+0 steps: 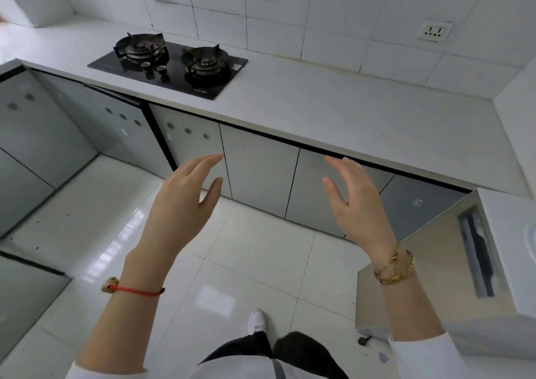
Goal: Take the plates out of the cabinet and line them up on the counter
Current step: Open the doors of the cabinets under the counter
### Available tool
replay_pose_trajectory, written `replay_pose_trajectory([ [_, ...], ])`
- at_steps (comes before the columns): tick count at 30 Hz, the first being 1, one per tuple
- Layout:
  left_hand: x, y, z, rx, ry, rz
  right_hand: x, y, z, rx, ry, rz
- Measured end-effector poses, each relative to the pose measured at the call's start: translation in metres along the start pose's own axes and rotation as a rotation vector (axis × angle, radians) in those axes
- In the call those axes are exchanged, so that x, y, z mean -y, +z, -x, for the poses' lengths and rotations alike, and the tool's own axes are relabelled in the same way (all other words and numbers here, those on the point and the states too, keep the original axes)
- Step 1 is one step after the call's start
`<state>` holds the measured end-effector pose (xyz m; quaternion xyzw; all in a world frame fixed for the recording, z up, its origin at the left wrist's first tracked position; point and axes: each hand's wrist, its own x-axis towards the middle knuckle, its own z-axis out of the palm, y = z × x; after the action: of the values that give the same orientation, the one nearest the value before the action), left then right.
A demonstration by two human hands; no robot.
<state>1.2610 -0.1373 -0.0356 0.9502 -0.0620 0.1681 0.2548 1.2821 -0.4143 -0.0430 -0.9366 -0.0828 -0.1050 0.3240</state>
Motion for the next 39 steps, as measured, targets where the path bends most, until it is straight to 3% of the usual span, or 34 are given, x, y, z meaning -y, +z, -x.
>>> replay_pose_trajectory([
  [20, 0.014, 0.088, -0.182, 0.082, 0.008, 0.012, -0.083, 0.022, -0.165, 0.062, 0.082, -0.003],
  [30, 0.018, 0.139, -0.213, 0.103, -0.047, 0.027, -0.127, 0.035, -0.209, 0.073, 0.086, -0.010],
  [39, 0.064, 0.227, -0.209, 0.127, -0.007, 0.049, -0.188, 0.108, -0.208, 0.024, 0.052, 0.025],
])
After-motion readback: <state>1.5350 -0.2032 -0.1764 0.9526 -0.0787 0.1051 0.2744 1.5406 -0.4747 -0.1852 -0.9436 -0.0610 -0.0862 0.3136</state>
